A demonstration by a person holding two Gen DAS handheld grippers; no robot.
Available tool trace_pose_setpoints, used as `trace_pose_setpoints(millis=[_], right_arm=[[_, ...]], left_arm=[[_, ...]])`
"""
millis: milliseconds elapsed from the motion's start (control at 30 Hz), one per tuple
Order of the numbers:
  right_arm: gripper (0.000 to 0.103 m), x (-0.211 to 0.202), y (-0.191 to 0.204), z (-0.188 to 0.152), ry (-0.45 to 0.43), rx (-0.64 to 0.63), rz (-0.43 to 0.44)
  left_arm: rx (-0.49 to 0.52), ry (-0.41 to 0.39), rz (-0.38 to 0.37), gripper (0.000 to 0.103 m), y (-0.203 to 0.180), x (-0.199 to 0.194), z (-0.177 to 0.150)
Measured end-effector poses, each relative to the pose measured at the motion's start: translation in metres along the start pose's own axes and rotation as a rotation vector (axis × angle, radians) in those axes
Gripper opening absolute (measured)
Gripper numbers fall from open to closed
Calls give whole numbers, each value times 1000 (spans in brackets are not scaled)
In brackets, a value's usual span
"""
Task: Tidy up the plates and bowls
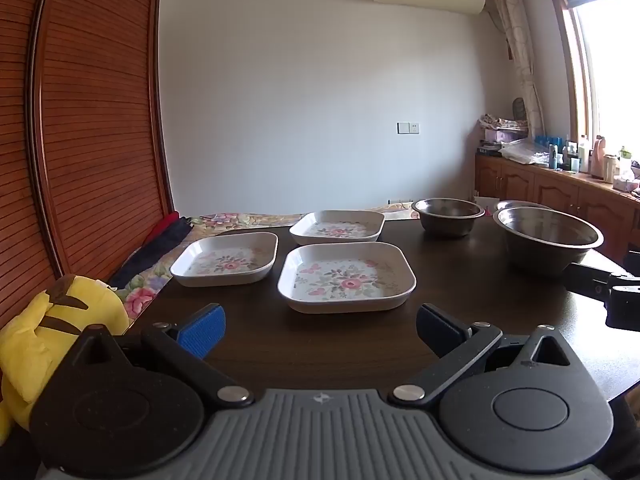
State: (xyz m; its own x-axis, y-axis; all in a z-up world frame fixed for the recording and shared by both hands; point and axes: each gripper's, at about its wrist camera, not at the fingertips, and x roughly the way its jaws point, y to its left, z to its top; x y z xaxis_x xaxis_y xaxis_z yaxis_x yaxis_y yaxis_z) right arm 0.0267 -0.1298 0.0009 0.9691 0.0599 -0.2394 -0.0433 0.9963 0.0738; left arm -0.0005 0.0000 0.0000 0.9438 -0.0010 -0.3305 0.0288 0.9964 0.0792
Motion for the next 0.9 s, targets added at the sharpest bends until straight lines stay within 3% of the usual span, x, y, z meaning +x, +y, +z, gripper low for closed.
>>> trace_pose_setpoints(millis=[900], right_arm=[[103, -2, -3, 1, 2, 6, 0]], left_arm=[[1, 5, 0, 103, 0, -3, 4]])
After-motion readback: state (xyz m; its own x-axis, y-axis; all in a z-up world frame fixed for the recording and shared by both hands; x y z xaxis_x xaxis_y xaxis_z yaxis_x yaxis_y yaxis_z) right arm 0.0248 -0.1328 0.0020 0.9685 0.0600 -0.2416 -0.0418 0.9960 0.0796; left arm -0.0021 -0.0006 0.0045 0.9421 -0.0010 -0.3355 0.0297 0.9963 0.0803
